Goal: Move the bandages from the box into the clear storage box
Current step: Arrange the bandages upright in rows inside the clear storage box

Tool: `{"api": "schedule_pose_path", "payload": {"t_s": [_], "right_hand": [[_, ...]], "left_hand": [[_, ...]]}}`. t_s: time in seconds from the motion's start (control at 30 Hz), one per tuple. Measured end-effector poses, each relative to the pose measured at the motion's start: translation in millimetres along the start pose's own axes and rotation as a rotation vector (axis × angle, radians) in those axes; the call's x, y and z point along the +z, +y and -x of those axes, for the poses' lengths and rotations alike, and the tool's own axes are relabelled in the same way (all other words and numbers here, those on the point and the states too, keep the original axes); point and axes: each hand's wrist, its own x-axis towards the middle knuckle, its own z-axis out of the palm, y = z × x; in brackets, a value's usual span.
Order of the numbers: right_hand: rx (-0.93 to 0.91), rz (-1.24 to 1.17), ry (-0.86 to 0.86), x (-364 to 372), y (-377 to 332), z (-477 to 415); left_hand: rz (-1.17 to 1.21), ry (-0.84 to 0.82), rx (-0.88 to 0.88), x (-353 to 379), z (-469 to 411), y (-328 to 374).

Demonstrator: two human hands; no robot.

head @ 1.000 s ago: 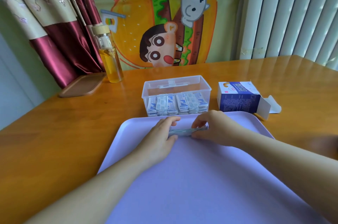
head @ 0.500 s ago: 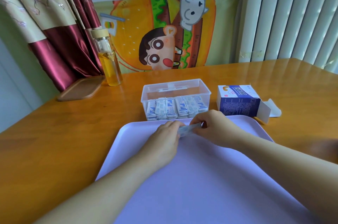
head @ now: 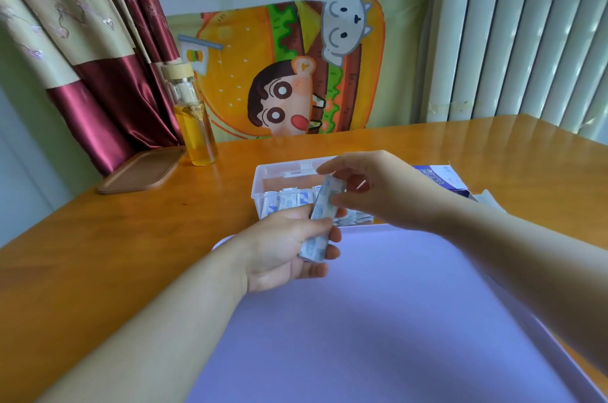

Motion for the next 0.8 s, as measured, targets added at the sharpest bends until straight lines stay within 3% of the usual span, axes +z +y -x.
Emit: {"api": "schedule_pose_path", "payload": {"t_s": [0.23,0.33,0.47,0.63,0.8], "right_hand": [[0.006,0.020,-0.196,8.9,0.0,15.8],[0.003,0.150,-0.244,14.5,-0.8,19.4],[-0.081,0.362,-0.161,27.3,-1.8,21.2],[-0.141,0.319,-0.072,33.1,3.1,20.1],[-0.182,0.296,-0.062,34.6,4.9,20.2]], "left_hand": [[0.185,0.012,0.023,5.1,-7.0,-5.9],[0.196,-0.003,0.034,5.9,-8.3,-5.8],[0.118,0.008,0.105,12.7,-8.7,-7.7],[-0.037,0.067,0.131,15.1,-8.6,-10.2],[-0.027,0.025,0.180,17.7,-5.5,-9.6]]}}
